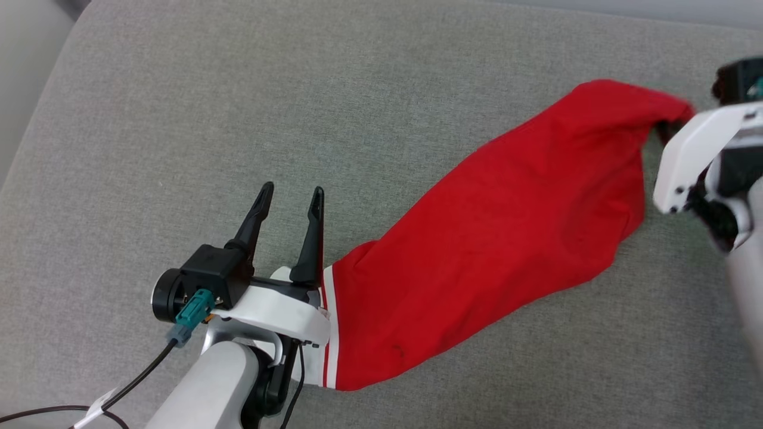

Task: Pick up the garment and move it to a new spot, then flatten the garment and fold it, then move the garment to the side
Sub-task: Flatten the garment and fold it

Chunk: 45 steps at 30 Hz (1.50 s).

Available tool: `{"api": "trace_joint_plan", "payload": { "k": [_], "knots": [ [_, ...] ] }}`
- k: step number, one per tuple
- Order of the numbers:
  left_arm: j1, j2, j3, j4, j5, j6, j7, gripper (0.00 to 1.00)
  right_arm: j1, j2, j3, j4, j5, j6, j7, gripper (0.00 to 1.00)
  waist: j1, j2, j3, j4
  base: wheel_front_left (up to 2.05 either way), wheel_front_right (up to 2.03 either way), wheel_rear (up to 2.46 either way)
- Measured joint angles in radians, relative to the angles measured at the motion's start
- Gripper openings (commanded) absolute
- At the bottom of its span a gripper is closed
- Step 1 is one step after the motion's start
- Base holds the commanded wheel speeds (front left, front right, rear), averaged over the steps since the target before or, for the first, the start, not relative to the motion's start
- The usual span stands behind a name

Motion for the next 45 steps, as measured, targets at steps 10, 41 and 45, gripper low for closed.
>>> {"api": "trace_joint_plan", "payload": {
  "k": [10, 41, 45],
  "knots": [
    [0.017, 0.02, 0.018, 0.009, 0.002, 0.014, -0.005, 1.0, 0.109, 0.042, -0.053, 0.0, 0.062, 0.0, -0.294, 1.0, -0.0001, 0.0, -0.066, -0.05, 0.0, 0.0, 0.0],
    [0.087, 0.016, -0.014, -0.016, -0.017, 0.036, 0.018, 1.0, 0.436, 0.098, 0.04, -0.34, 0.139, 0.001, 0.396, 1.0, -0.0003, 0.0, -0.137, 0.023, 0.0, 0.0, 0.0],
    [0.083, 0.008, -0.013, -0.007, -0.017, 0.035, 0.013, 1.0, 0.418, 0.103, 0.035, -0.318, 0.141, 0.0, 0.396, 0.0, -0.0003, 0.0, -0.123, 0.03, 0.0, 0.0, 0.0]
  ]
}}
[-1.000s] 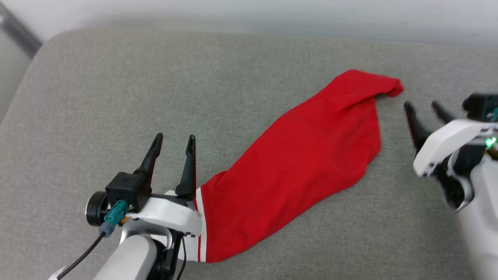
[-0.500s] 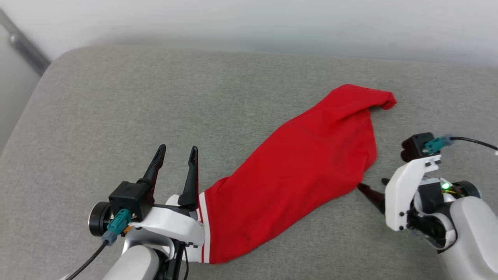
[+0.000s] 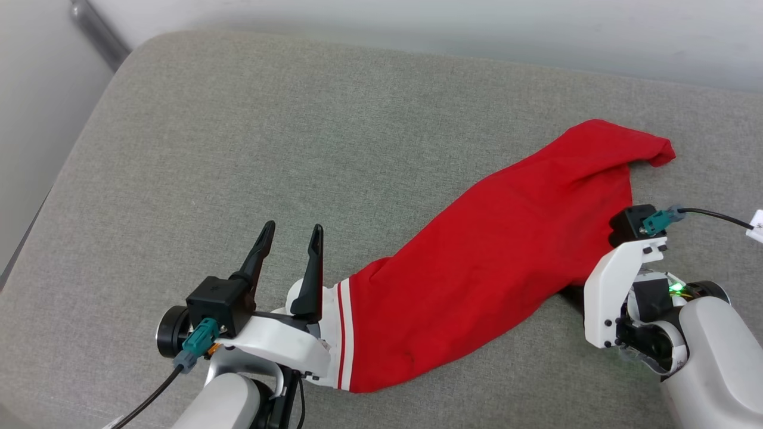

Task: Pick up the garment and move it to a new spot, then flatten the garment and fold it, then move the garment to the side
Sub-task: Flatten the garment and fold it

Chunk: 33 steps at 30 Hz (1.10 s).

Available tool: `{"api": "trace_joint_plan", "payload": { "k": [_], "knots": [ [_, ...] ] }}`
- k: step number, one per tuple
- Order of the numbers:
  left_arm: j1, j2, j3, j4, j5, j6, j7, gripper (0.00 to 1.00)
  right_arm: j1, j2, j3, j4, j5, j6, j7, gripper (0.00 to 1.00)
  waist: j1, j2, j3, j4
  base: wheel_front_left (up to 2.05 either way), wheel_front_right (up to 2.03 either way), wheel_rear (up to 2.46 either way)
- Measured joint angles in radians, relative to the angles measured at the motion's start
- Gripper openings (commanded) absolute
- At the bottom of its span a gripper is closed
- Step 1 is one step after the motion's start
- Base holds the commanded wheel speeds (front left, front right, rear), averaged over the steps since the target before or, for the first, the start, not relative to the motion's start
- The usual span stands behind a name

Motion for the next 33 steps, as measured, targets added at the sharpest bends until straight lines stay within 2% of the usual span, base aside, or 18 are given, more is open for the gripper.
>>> {"api": "trace_joint_plan", "payload": {
  "k": [5, 11, 15, 16, 17, 20, 23, 27, 33],
  "knots": [
    [0.0, 0.0, 0.002, 0.015, 0.0, 0.0, -0.003, 1.0, 0.001, 0.002, 0.006, -0.026, 0.011, -0.001, -0.045, 0.0, 0.0002, 0.0, -0.017, -0.016, 0.0, 0.0, 0.0],
    [0.018, 0.015, 0.006, 0.012, 0.0, 0.01, -0.001, 1.0, 0.027, -0.012, -0.028, -0.192, 0.012, -0.001, -0.083, 0.0, 0.0001, 0.0, -0.063, -0.059, 0.0, 0.0, 0.0],
    [0.027, 0.034, 0.013, -0.002, 0.0, 0.018, 0.009, 1.0, 0.081, -0.033, -0.111, -0.348, -0.012, -0.001, -0.059, 0.0, 0.0001, 0.0, -0.089, -0.104, 0.0, 0.0, 0.0],
    [0.027, 0.034, 0.013, -0.002, 0.0, 0.018, 0.009, 1.0, 0.081, -0.033, -0.111, -0.348, -0.012, -0.001, -0.059, 0.0, 0.0001, 0.0, -0.089, -0.104, 0.0, 0.0, 0.0],
    [0.034, 0.036, 0.013, -0.01, 0.0, 0.026, 0.014, 1.0, 0.123, -0.032, -0.162, -0.431, -0.032, 0.0, -0.036, 0.0, 0.0001, 0.0, -0.099, -0.126, 0.0, 0.0, 0.0],
    [0.047, 0.041, 0.016, -0.021, -0.001, 0.036, 0.016, 1.0, 0.202, -0.022, -0.236, -0.552, -0.074, -0.001, -0.011, 0.0, 0.0001, 0.0, -0.111, -0.158, 0.0, 0.0, 0.0],
    [0.057, 0.045, 0.02, -0.028, -0.007, 0.043, 0.017, 1.0, 0.285, 0.019, -0.295, -0.634, -0.103, -0.001, -0.013, 0.0, 0.0001, 0.0, -0.121, -0.181, 0.0, 0.0, 0.0],
    [0.07, 0.056, 0.023, -0.038, -0.009, 0.047, 0.024, 1.0, 0.4, 0.076, -0.336, -0.667, -0.141, -0.001, -0.05, 0.0, 0.0001, 0.0, -0.134, -0.198, 0.0, 0.0, 0.0],
    [0.082, 0.077, 0.029, -0.054, -0.012, 0.06, 0.039, 1.0, 0.479, 0.123, -0.298, -0.627, -0.144, -0.001, -0.179, 0.0, 0.0001, 0.0, -0.145, -0.217, 0.0, 0.0, 0.0]
  ]
}}
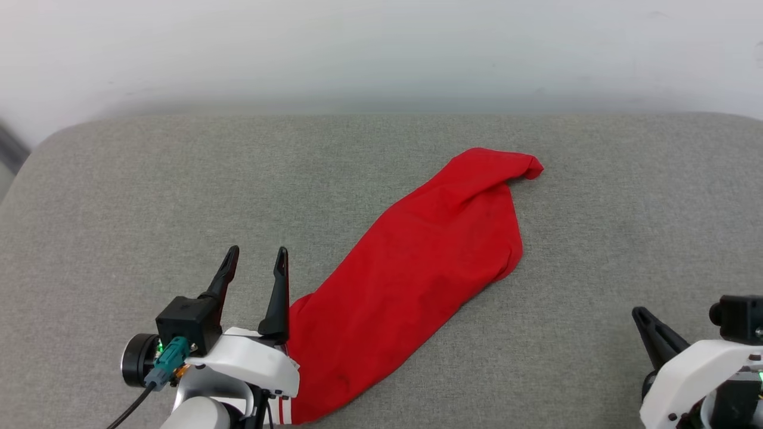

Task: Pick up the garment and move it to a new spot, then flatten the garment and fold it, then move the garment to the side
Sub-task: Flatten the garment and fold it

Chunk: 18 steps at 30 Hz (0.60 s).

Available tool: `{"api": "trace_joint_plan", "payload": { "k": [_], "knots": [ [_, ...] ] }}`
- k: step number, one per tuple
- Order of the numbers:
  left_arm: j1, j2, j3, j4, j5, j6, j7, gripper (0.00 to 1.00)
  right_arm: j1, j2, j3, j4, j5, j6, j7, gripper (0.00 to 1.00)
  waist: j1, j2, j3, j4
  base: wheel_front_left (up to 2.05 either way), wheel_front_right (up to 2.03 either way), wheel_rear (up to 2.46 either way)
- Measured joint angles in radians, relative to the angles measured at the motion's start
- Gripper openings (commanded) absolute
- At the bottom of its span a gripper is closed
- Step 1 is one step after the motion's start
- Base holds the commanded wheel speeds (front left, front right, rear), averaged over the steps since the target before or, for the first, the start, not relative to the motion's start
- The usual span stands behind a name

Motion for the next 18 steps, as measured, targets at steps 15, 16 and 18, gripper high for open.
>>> {"api": "trace_joint_plan", "payload": {
  "k": [15, 16, 18],
  "knots": [
    [-0.011, -0.004, -0.012, -0.017, 0.0, 0.002, 0.011, 1.0, -0.097, -0.058, 0.023, 0.14, 0.027, 0.0, -0.136, 1.0, 0.0, 0.0, 0.029, 0.051, 0.0, 0.0, 0.0],
    [-0.014, -0.006, -0.012, -0.016, 0.0, 0.001, 0.008, 1.0, -0.111, -0.065, 0.021, 0.151, 0.037, 0.0, -0.123, 1.0, 0.0, 0.0, 0.032, 0.06, 0.0, 0.0, 0.0],
    [-0.023, -0.011, -0.013, -0.016, -0.001, -0.001, 0.003, 1.0, -0.148, -0.081, 0.022, 0.175, 0.046, 0.0, -0.083, 1.0, 0.0, 0.0, 0.041, 0.079, 0.0, 0.0, 0.0]
  ]
}}
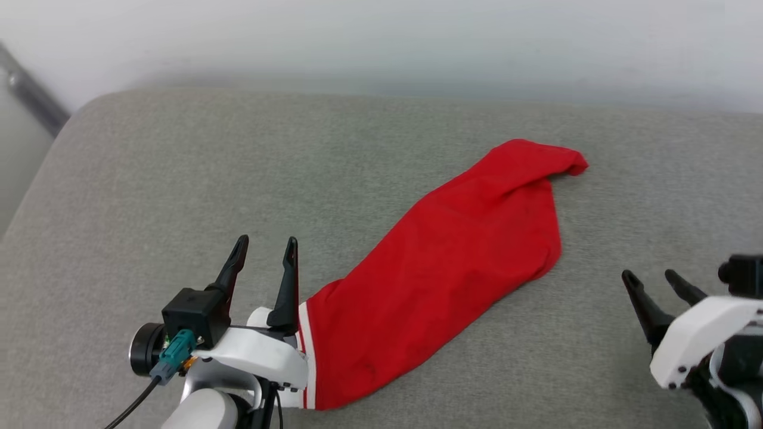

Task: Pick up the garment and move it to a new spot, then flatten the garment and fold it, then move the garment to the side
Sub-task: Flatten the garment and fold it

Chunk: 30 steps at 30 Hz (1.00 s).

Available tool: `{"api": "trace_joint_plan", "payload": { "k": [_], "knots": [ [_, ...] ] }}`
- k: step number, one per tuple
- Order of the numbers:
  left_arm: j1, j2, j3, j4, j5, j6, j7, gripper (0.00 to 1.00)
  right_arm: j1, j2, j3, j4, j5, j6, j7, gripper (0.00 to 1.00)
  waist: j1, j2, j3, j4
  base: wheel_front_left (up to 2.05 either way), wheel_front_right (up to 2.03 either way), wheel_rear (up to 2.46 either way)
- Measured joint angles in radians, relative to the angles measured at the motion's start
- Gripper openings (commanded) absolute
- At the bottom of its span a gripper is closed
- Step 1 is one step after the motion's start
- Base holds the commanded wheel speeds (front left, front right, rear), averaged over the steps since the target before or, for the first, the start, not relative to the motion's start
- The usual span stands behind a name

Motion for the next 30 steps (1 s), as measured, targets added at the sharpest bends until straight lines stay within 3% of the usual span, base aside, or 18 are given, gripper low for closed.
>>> {"api": "trace_joint_plan", "payload": {
  "k": [11, 21, 22, 23, 24, 25, 30],
  "knots": [
    [-0.058, -0.047, -0.018, 0.039, -0.002, -0.034, -0.031, 1.0, -0.237, -0.042, 0.136, 0.17, 0.081, 0.0, 0.345, 1.0, 0.0002, 0.0, 0.077, 0.107, 0.0, 0.0, 0.0],
    [-0.069, -0.065, -0.016, 0.077, -0.002, -0.049, -0.047, 1.0, -0.319, -0.035, 0.2, 0.356, 0.102, 0.001, 0.432, 1.0, 0.0002, 0.0, 0.115, 0.151, 0.0, 0.0, 0.0],
    [-0.07, -0.065, -0.016, 0.079, -0.002, -0.049, -0.049, 1.0, -0.327, -0.033, 0.202, 0.366, 0.101, 0.001, 0.44, 0.94, 0.0001, 0.0, 0.115, 0.15, 0.0, 0.0, 0.0],
    [-0.07, -0.065, -0.015, 0.081, -0.002, -0.049, -0.05, 1.0, -0.331, -0.03, 0.204, 0.372, 0.102, 0.0, 0.44, 0.55, 0.0001, 0.0, 0.115, 0.149, 0.0, 0.0, 0.0],
    [-0.071, -0.066, -0.016, 0.084, -0.002, -0.05, -0.05, 1.0, -0.332, -0.029, 0.206, 0.376, 0.104, 0.0, 0.437, 0.22, 0.0001, 0.0, 0.114, 0.148, 0.0, 0.0, 0.0],
    [-0.072, -0.067, -0.016, 0.086, -0.002, -0.051, -0.05, 1.0, -0.334, -0.029, 0.212, 0.379, 0.107, 0.0, 0.434, 0.0, 0.0001, 0.0, 0.112, 0.146, 0.0, 0.0, 0.0],
    [-0.075, -0.069, -0.017, 0.095, -0.002, -0.051, -0.053, 1.0, -0.339, -0.032, 0.254, 0.355, 0.121, 0.0, 0.344, 0.0, 0.0002, 0.0, 0.092, 0.134, 0.0, 0.0, 0.0]
  ]
}}
